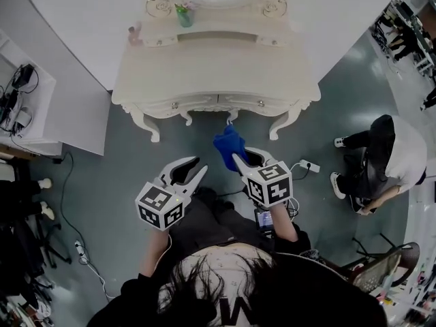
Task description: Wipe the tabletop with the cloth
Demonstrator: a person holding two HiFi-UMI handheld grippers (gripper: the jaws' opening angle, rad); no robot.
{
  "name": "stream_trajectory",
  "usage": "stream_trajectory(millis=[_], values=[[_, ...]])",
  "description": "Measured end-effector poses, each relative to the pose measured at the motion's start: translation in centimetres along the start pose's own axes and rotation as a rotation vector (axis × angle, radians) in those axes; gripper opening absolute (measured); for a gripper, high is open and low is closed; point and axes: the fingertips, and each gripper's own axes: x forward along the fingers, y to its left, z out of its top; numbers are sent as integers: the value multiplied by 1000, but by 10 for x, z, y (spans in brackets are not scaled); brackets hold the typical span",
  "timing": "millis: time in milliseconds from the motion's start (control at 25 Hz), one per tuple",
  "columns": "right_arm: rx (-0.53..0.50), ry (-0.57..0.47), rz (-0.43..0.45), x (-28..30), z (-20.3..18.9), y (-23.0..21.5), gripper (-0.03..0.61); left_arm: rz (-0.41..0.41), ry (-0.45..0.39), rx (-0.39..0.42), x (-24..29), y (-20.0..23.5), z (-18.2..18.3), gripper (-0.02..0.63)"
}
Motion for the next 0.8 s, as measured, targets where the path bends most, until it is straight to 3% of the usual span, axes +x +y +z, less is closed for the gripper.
stream_trajectory(millis=[800], values=[[-15,-65,34,-55,-22,-13,87,62,-25,41,-7,-61,-18,110]])
